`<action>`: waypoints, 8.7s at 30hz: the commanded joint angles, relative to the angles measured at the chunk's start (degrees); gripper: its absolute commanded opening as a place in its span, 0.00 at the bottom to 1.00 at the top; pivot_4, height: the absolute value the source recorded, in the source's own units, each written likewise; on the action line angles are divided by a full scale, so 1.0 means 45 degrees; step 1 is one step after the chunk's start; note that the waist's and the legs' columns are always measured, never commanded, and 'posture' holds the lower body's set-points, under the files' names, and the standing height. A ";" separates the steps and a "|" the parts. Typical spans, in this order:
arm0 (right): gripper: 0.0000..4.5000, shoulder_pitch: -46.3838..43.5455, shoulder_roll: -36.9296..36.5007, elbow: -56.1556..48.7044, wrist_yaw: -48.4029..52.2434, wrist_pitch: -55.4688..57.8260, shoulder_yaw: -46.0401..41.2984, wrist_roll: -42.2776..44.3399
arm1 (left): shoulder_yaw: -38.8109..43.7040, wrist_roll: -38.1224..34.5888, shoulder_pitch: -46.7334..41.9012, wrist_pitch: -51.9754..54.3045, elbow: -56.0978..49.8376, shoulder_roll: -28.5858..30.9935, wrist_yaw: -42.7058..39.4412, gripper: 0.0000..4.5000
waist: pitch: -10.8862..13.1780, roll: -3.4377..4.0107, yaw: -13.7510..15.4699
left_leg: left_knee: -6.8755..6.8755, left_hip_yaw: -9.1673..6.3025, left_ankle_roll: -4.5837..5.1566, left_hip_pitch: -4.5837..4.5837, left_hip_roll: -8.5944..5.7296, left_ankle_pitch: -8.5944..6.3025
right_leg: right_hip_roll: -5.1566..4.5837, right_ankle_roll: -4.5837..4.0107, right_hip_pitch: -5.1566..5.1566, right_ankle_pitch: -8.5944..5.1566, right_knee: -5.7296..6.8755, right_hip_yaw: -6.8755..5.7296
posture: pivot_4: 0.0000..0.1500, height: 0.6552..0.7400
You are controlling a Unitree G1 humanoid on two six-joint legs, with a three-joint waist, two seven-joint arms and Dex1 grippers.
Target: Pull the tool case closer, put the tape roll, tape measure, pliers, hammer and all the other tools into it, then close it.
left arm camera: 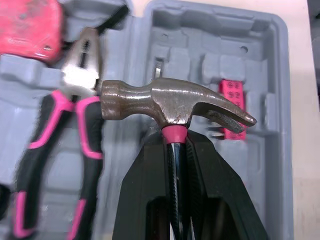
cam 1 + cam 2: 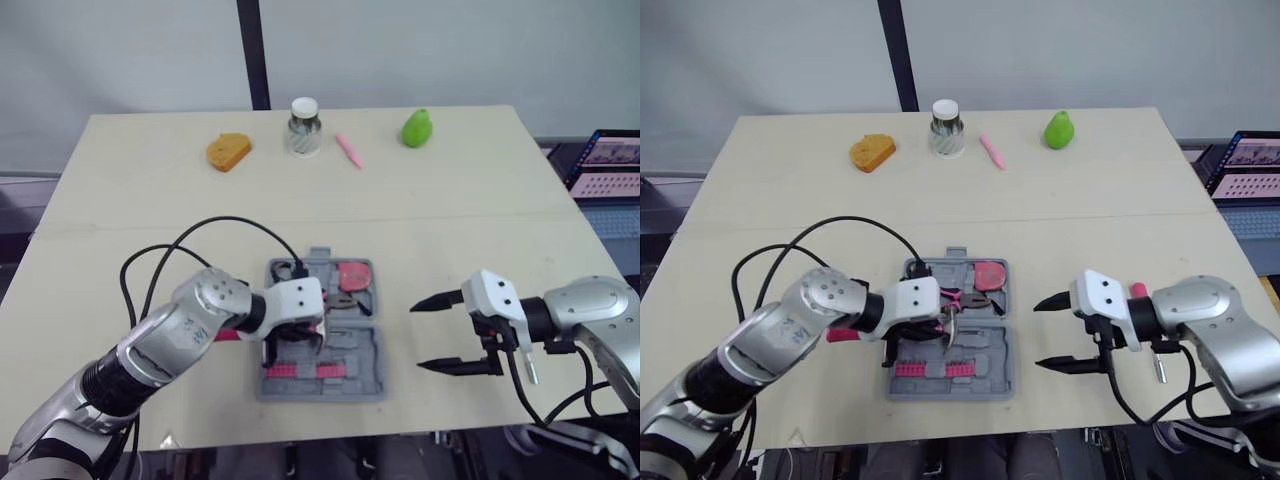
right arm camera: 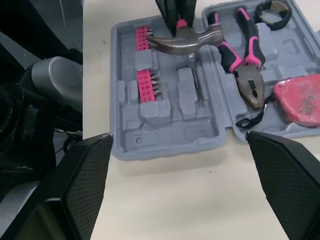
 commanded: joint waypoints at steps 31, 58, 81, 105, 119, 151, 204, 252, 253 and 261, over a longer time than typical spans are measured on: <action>1.00 -0.0251 -0.0015 0.0008 -0.0476 0.0267 -0.0285 -0.0064 | -0.2118 -0.0110 -0.1503 0.1120 0.0913 -0.2946 0.2267 0.01 | 0.0002 -0.0004 0.0062 | 0.0077 -0.0056 0.0010 -0.0022 0.0003 -0.0002 | -0.0005 0.0001 0.0035 0.0001 0.0012 -0.0015 | 1.00 1.00; 1.00 0.0170 -0.0105 -0.0331 -0.0801 0.0607 -0.0707 0.0299 | -0.2545 -0.0346 -0.0964 0.0862 0.1332 -0.3699 0.2523 0.01 | 0.0002 -0.0003 0.0070 | 0.0103 -0.0127 0.0012 -0.0019 0.0001 -0.0003 | -0.0003 0.0001 0.0096 0.0001 -0.0003 -0.0037 | 1.00 1.00; 1.00 0.0284 -0.0101 -0.0378 -0.1056 0.0628 -0.0758 0.0469 | -0.2697 0.0052 -0.0934 -0.0272 0.2347 -0.3859 0.2576 0.01 | 0.0002 -0.0003 0.0078 | 0.0113 -0.0146 0.0013 -0.0013 -0.0001 -0.0004 | -0.0002 0.0001 0.0119 0.0001 -0.0010 -0.0043 | 1.00 1.00; 1.00 0.0518 -0.0120 -0.0471 -0.1134 0.0626 -0.0916 0.0490 | -0.2693 0.0285 -0.0734 -0.0695 0.2681 -0.4136 0.2441 0.22 | 0.0001 -0.0003 0.0090 | 0.0121 -0.0153 0.0015 -0.0012 0.0001 -0.0005 | -0.0002 0.0002 0.0127 0.0001 -0.0010 -0.0046 | 1.00 1.00; 1.00 0.0484 -0.0082 -0.0481 -0.1138 0.0643 -0.0902 0.0560 | -0.1815 -0.0583 -0.0832 0.0405 0.1866 -0.4654 0.2268 0.83 | 0.0001 -0.0002 0.0120 | 0.0130 -0.0165 0.0018 -0.0006 0.0005 -0.0007 | -0.0002 0.0002 0.0146 0.0001 -0.0014 -0.0045 | 1.00 1.00; 1.00 -0.1174 -0.0073 0.0978 -0.0512 0.1248 -0.1454 0.1712 | 0.4966 -0.2926 0.5060 -0.7663 0.3503 -0.1633 -0.1033 0.02 | -0.0001 0.0012 -0.0011 | 0.0105 -0.0170 0.0023 0.0025 0.0017 -0.0021 | 0.0000 0.0011 0.0182 0.0006 -0.0055 -0.0026 | 1.00 1.00; 1.00 -0.1134 -0.0048 0.1022 -0.0555 0.0954 -0.1375 0.1270 | 0.1575 0.0693 0.4583 -0.9061 0.5829 -0.2218 -0.0518 0.02 | -0.0009 0.0027 0.0004 | 0.0099 -0.0173 0.0026 0.0035 0.0019 -0.0023 | -0.0008 0.0018 0.0194 0.0010 -0.0071 -0.0029 | 1.00 1.00; 1.00 -0.0705 0.0389 0.1810 -0.1216 0.1521 -0.2574 0.1795 | 0.6654 -0.3972 0.4593 -0.5481 0.2801 -0.2286 -0.0180 0.13 | -0.0186 0.0147 -0.0035 | 0.0066 -0.0169 0.0036 0.0045 0.0026 -0.0032 | -0.0006 0.0024 0.0202 0.0013 -0.0107 -0.0031 | 1.00 1.00; 1.00 -0.0563 0.0432 0.2120 -0.1410 0.1583 -0.2848 0.1803 | 0.7569 -0.4538 0.4701 -0.5034 0.2423 -0.2022 -0.0087 0.19 | -0.0180 0.0137 -0.0038 | 0.0067 -0.0172 0.0036 0.0041 0.0027 -0.0032 | -0.0006 0.0024 0.0202 0.0013 -0.0109 -0.0031 | 1.00 1.00; 1.00 0.1019 0.0718 0.6156 -0.2524 0.0497 -0.4922 0.0963 | 1.3319 -0.4964 0.8254 -0.4879 0.2253 0.0425 0.0163 0.99 | -0.0174 0.0141 -0.0054 | 0.0042 -0.0147 0.0038 0.0050 0.0008 -0.0032 | -0.0004 0.0033 0.0204 0.0018 -0.0134 -0.0026 | 1.00 1.00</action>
